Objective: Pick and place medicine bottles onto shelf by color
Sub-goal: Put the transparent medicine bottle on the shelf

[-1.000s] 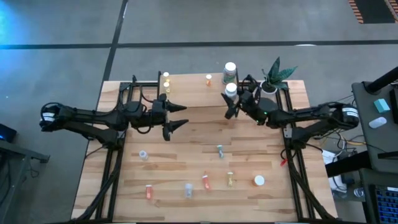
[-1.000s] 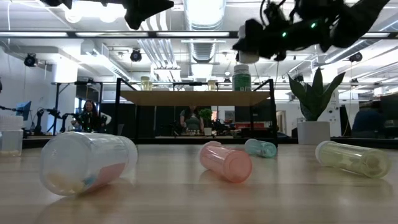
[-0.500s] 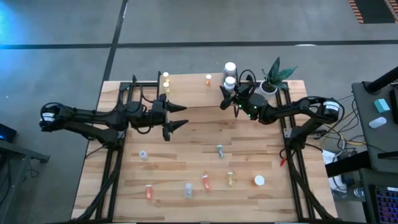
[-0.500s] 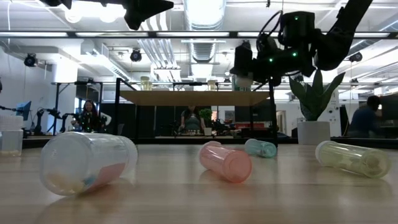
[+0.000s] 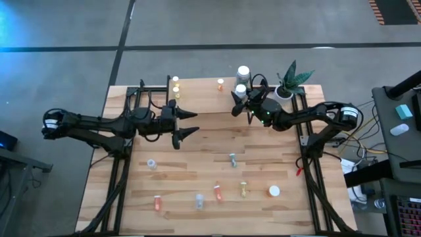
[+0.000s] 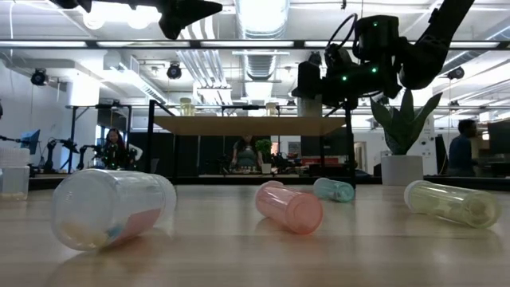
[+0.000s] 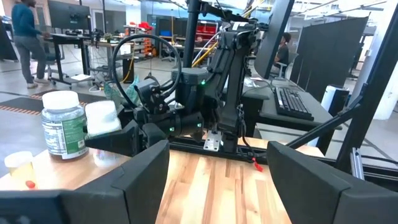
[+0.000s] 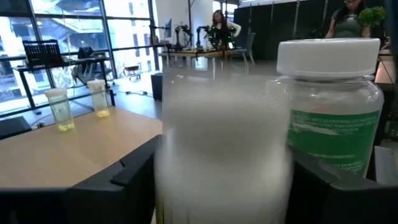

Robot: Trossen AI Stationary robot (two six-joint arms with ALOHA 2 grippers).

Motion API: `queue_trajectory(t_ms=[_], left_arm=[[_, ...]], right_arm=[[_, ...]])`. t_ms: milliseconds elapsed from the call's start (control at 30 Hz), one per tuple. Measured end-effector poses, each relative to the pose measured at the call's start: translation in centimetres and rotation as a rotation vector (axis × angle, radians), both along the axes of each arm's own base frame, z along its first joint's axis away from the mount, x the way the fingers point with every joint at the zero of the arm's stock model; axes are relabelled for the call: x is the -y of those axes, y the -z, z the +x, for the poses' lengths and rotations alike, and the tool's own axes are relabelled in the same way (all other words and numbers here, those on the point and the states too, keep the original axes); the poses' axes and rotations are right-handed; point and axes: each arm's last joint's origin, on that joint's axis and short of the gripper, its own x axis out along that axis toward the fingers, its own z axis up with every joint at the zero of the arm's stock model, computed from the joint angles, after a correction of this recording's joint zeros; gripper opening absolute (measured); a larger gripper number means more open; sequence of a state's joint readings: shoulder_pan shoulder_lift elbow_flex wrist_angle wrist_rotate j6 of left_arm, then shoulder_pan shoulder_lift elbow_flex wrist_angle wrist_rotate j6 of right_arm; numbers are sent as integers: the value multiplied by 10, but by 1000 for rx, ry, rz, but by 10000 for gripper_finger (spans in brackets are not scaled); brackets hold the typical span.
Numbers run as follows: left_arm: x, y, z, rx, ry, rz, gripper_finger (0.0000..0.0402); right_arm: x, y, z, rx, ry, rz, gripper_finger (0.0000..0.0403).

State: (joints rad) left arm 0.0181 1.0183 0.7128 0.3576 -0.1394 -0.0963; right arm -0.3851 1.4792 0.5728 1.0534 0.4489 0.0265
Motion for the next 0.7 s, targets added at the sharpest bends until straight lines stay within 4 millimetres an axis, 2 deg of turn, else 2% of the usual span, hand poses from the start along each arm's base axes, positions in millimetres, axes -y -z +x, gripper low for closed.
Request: queue_trajectory(t_ms=[367,700], left_arm=[[0,0,0,0,0,0,254],[0,0,0,0,0,-1,254]], right_arm=[[0,-1,0,-32,24,-6,285],[-5,-22,-13,-82,25,4,288]])
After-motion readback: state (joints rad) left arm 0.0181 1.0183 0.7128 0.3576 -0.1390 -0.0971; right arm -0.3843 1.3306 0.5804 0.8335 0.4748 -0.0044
